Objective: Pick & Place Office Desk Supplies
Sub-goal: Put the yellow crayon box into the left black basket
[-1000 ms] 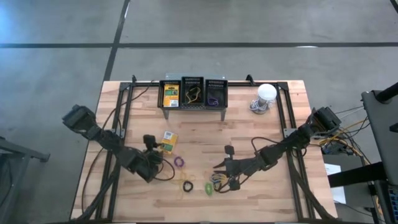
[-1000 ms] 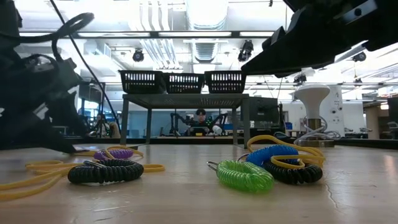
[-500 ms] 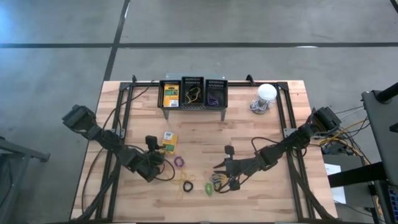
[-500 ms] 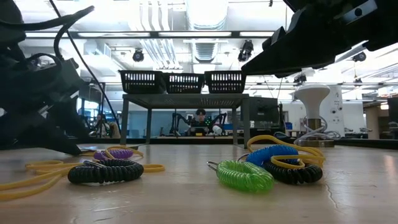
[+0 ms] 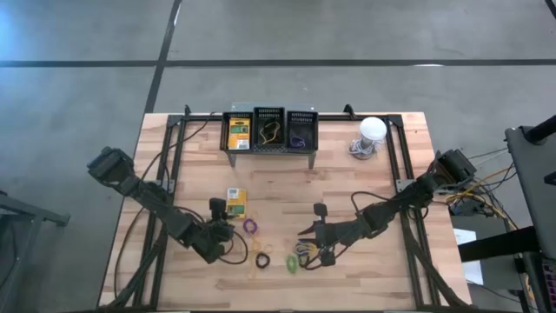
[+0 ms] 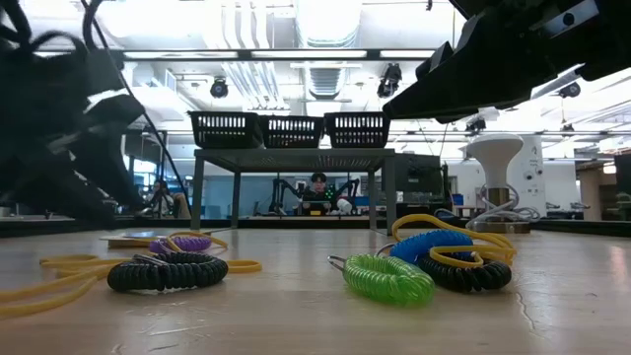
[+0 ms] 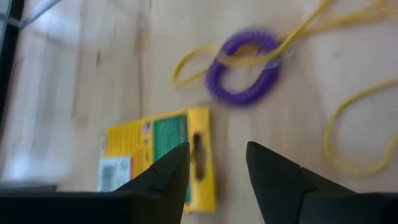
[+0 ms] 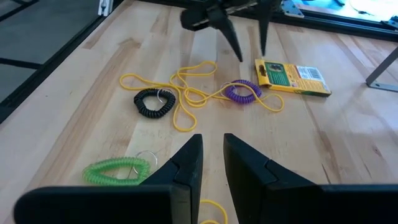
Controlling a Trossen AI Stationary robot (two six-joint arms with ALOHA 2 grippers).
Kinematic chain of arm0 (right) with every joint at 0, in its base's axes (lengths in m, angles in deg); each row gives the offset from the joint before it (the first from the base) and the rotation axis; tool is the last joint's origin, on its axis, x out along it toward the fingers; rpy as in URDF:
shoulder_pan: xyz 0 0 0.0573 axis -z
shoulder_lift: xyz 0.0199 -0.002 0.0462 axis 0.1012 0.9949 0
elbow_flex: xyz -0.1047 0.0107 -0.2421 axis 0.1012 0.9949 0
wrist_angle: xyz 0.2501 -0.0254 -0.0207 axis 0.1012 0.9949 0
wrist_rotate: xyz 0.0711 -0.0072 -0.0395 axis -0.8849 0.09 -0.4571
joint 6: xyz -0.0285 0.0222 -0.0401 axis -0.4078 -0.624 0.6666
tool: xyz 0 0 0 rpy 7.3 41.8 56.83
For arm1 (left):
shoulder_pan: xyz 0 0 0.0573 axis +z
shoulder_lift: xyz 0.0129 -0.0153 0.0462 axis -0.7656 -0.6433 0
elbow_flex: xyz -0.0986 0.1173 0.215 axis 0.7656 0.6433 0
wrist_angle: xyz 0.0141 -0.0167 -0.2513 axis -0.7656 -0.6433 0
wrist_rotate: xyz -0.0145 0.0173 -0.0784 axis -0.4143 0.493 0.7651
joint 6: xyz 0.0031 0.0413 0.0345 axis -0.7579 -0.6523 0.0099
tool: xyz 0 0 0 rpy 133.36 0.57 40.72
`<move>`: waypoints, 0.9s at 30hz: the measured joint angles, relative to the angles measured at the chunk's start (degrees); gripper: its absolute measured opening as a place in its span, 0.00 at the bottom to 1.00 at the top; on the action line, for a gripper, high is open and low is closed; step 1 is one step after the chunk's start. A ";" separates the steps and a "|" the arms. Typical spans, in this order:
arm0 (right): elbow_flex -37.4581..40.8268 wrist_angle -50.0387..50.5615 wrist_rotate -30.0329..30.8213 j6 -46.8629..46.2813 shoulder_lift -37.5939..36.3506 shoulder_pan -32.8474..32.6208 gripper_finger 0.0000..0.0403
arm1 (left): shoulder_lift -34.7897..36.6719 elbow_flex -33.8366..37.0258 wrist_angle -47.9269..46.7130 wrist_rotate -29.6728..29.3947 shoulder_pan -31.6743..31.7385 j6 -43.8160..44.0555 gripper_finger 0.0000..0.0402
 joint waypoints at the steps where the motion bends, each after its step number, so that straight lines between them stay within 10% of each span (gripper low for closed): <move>1: -0.01 0.00 0.00 0.00 0.00 0.00 0.15 | 0.00 0.10 -1.36 -0.10 0.04 0.35 0.42; 17: 0.00 0.04 0.00 -0.25 0.00 0.00 0.15 | 0.11 9.24 6.49 -5.94 0.61 -0.02 0.46; 27: 0.00 -0.11 0.00 -0.26 0.00 0.00 0.15 | 0.09 11.23 11.90 -8.16 1.17 0.35 0.30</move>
